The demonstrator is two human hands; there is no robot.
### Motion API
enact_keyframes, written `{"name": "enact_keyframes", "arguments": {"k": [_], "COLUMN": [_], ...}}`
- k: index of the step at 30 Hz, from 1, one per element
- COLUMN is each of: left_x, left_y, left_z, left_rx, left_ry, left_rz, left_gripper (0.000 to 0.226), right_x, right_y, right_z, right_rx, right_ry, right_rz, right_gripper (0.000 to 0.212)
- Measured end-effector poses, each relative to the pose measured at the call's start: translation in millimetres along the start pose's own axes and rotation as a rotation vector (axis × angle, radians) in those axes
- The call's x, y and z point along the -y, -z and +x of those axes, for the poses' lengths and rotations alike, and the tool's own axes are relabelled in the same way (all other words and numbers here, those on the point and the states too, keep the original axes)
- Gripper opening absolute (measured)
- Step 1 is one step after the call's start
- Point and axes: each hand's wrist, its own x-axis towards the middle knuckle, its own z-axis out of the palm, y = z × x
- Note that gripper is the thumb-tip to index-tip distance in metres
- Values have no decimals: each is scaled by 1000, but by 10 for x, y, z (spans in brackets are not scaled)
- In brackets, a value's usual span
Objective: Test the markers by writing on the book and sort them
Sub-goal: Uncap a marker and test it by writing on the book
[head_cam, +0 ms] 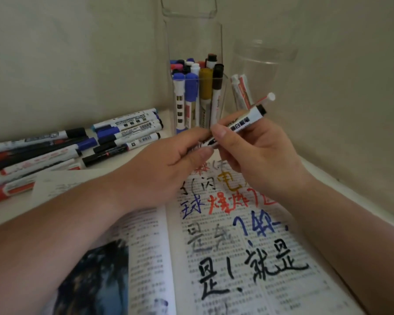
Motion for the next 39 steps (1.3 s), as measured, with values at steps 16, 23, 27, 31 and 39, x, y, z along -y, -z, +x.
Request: {"name": "enact_keyframes", "arguments": {"k": [16,23,27,31,39], "left_x": [50,-17,-125,-204,-115], "left_y": [-36,-62,-46,-78,-31], "left_z": [-30,-69,-122,-170,-136], "left_rx": [124,43,16,129,157], "left_ry": [106,118,83,62,-17], "left_rz": [-140,-78,27,41,159], "left_gripper": [43,54,40,35,30], "right_x": [24,334,462,455,532], "right_y": [235,454,374,317,313], "right_z": [79,-207,-677,-1057,-1248], "right_rx": [-309,218,433,358,268], "right_ry": [-144,-399,-389,-421,-345], "right_rz": [156,84,73,58,-64], "right_gripper": [32,26,19,23,12]}}
